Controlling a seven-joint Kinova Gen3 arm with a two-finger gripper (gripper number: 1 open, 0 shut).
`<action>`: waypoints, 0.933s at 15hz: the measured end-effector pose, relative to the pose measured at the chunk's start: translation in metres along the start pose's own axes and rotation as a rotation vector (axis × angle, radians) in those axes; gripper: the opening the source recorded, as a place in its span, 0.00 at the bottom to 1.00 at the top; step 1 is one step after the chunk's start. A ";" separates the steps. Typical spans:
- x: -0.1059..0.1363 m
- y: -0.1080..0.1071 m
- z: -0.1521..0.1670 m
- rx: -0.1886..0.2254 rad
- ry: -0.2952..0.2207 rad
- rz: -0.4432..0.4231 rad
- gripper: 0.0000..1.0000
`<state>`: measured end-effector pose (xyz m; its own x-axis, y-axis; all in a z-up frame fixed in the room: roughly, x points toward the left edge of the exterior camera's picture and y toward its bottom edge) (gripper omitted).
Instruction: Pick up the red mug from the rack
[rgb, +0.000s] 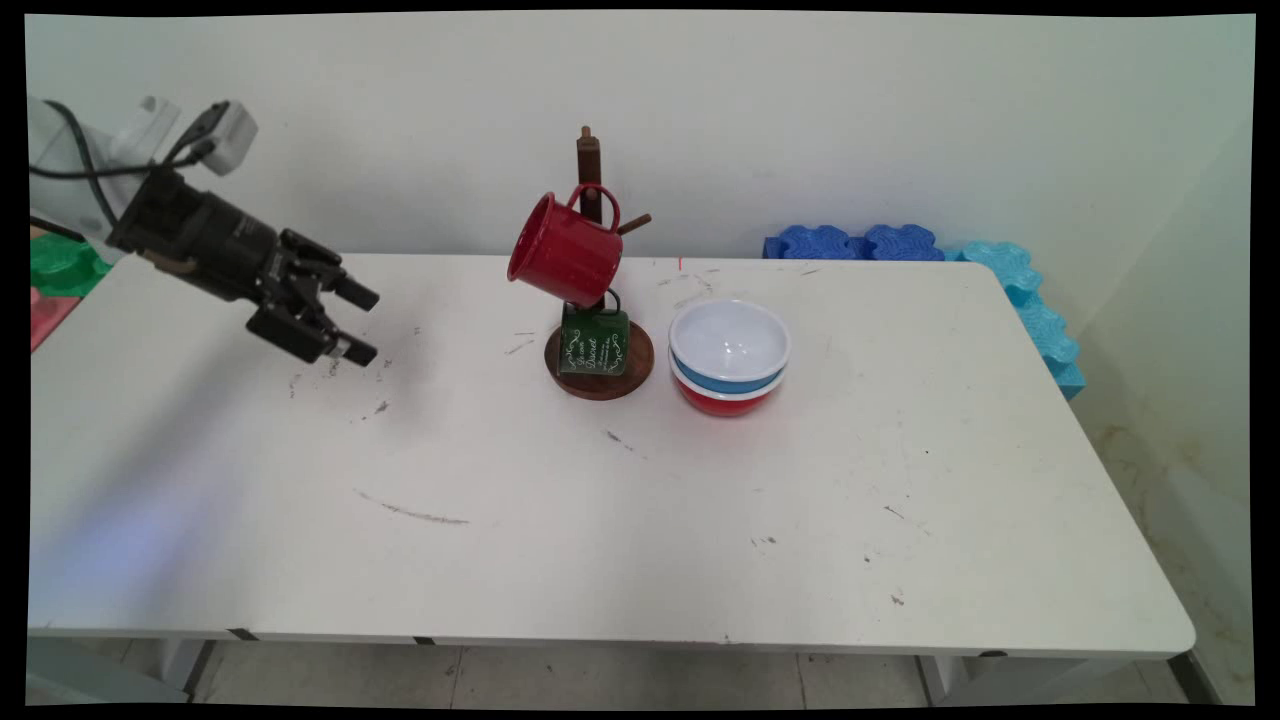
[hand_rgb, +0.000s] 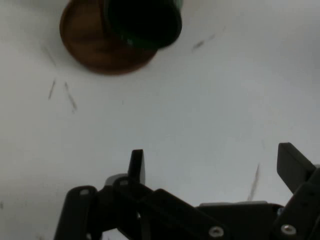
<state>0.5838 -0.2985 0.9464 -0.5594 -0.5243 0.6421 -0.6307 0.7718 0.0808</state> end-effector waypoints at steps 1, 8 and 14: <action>0.007 0.002 -0.001 -0.002 0.013 -0.008 1.00; 0.047 0.013 -0.003 -0.011 0.090 -0.058 1.00; 0.073 0.021 0.004 -0.011 0.136 -0.100 1.00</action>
<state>0.5275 -0.3225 0.9917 -0.4155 -0.5457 0.7277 -0.6732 0.7225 0.1574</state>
